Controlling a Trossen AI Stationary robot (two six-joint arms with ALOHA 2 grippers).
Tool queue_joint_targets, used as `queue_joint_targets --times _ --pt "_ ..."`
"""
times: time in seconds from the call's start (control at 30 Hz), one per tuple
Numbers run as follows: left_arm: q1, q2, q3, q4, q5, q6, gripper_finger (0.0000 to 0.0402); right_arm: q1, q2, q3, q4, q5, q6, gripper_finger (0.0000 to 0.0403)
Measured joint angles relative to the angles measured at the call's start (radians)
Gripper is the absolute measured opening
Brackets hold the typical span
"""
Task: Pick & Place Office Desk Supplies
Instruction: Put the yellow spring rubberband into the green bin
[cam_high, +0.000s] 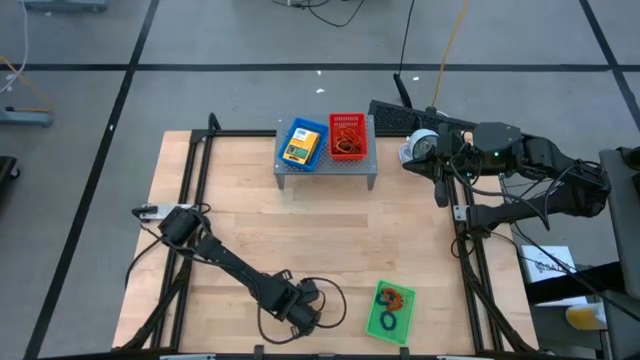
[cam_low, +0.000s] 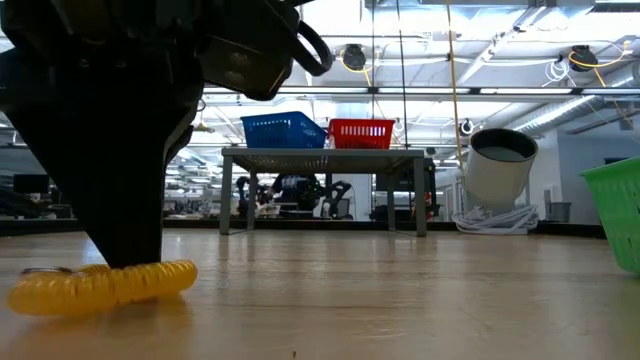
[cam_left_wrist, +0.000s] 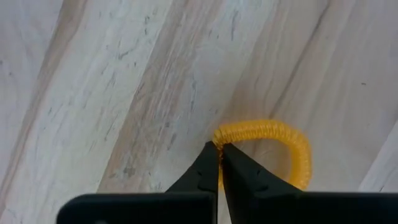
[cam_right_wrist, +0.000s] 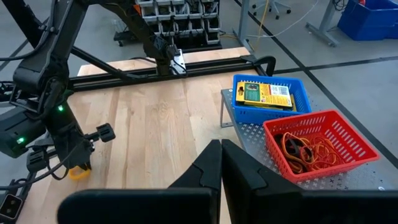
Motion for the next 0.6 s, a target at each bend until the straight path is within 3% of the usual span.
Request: queue_joint_targets --times 0.33,0.6 --pt "0.032 -0.097 -0.003 0.014 -0.166 -0.001 0.0004 0.000 -0.006 0.000 0.014 0.001 0.039 0.0003" --pt "0.071 -0.233 -0.001 0.019 -0.346 0.016 0.0005 0.000 -0.027 0.000 0.039 0.000 0.072 0.0038"
